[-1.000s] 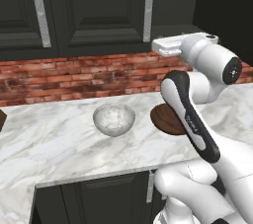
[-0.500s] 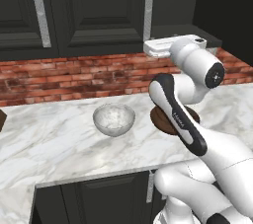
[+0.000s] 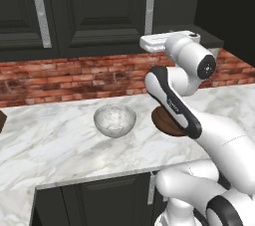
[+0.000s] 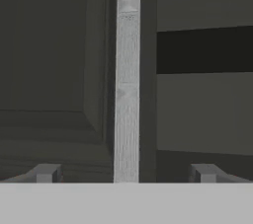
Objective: Open the cabinet. Pick the bowls from the counter and place them in the cabinet. Then close the cabinet.
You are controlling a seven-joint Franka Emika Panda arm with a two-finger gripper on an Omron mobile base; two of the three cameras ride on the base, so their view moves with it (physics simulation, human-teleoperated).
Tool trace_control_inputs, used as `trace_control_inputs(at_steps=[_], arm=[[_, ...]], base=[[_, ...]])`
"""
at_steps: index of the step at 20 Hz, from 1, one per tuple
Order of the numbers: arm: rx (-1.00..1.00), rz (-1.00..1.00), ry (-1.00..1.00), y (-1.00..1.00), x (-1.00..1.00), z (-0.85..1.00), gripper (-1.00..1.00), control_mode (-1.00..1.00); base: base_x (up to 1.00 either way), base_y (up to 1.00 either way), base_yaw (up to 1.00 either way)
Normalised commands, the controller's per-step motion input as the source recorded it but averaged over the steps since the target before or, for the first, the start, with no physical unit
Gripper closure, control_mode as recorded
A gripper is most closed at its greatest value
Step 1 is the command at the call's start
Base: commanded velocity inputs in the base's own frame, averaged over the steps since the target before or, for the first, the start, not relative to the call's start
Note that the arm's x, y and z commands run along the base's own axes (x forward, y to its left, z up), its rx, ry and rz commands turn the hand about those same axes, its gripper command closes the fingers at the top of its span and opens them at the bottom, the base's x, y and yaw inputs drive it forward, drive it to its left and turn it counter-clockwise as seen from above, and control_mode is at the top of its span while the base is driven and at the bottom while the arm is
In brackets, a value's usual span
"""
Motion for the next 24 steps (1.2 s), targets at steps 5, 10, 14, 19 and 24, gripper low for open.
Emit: trace_control_inputs(at_steps=[5, 10, 14, 19, 24], arm=[[0.0, 0.0, -0.04, 0.07, 0.47, -0.03, -1.0, -1.0], [0.0, 0.0, -0.05, 0.03, 0.26, 0.0, -1.0, -1.0], [0.0, 0.0, -0.05, 0.02, 0.37, 0.0, -1.0, -1.0], [0.0, 0.0, 0.0, 0.01, 0.48, 0.0, -1.0, -1.0], [0.0, 0.0, 0.0, 0.06, 0.43, -0.03, -1.0, -1.0]], base=[[0.0, 0.0, 0.0], [0.0, 0.0, 0.0], [0.0, 0.0, 0.0], [0.0, 0.0, 0.0], [0.0, 0.0, 0.0]])
